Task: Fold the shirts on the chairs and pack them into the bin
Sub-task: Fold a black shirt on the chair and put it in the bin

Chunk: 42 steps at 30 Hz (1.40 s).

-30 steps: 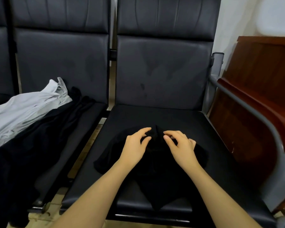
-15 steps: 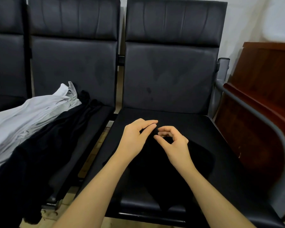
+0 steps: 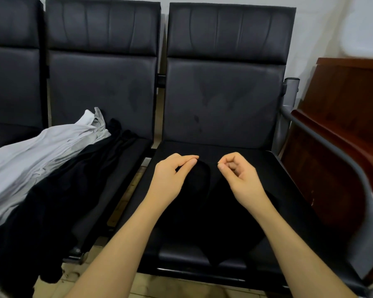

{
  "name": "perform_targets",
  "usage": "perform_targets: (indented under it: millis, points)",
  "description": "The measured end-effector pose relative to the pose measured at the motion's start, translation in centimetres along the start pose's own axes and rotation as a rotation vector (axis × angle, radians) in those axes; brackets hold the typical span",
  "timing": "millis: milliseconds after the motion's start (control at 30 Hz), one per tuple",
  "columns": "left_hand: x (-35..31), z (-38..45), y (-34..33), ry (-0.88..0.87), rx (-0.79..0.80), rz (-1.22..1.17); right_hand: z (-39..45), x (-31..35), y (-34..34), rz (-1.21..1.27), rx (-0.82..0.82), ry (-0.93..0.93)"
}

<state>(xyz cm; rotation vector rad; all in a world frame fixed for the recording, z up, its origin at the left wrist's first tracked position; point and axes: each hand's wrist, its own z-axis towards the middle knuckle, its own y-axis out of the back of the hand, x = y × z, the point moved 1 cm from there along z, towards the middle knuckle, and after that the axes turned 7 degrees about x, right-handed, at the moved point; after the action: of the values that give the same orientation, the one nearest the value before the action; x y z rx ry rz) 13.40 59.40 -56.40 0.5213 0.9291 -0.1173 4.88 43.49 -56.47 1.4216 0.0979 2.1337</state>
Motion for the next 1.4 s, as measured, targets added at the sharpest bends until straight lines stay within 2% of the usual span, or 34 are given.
perform_targets:
  millis: [167, 300, 433, 500, 600, 700, 800, 933, 1067, 1133, 1200, 1300, 1400]
  points:
    - [1.0, -0.6, -1.2, 0.038, 0.093, 0.107, -0.9, -2.2, 0.2, -0.169, -0.001, -0.096]
    - [1.5, -1.1, -1.4, 0.086, 0.123, 0.15, -2.0, -2.9, -1.8, -0.319, -0.154, -0.09]
    - [0.9, -0.8, -0.9, 0.063, 0.084, 0.151, -2.5, -2.2, -3.6, -0.324, -0.126, -0.104]
    - [0.6, -0.7, -0.6, 0.044, 0.051, 0.139, -2.4, -2.2, -4.2, -0.421, -0.125, -0.125]
    - [0.5, -0.6, -0.1, 0.049, -0.003, 0.121, -2.1, -2.5, -4.5, -0.564, -0.19, -0.033]
    - [0.8, -0.5, 0.6, 0.069, -0.077, 0.134, -2.2, -2.3, -3.7, -0.513, -0.212, 0.033]
    - [1.1, -0.5, 1.0, 0.097, -0.089, 0.165, -2.4, -2.0, -2.2, -0.525, -0.154, 0.064]
    - [0.8, -0.6, 0.5, 0.1, -0.081, 0.211, -2.8, -2.1, -0.8, -0.472, -0.073, -0.03]
    - [-0.4, -0.6, 0.1, -0.005, -0.155, 0.189, -2.2, 0.0, 0.9, -0.079, -0.187, 0.008]
    - [-1.1, -0.5, 0.0, -0.069, -0.196, 0.177, -2.0, 1.3, 1.7, 0.026, -0.203, 0.021]
    - [-1.4, -0.5, -0.1, -0.088, -0.207, 0.168, -2.1, 1.9, 2.2, 0.037, -0.19, 0.036]
    - [-1.2, -0.8, -0.5, -0.122, -0.192, 0.203, -2.8, 1.4, 2.7, -0.078, -0.163, 0.023]
    - [-1.4, -1.2, -1.0, -0.237, -0.164, 0.408, -3.2, 0.8, 3.3, -0.201, -0.175, 0.017]
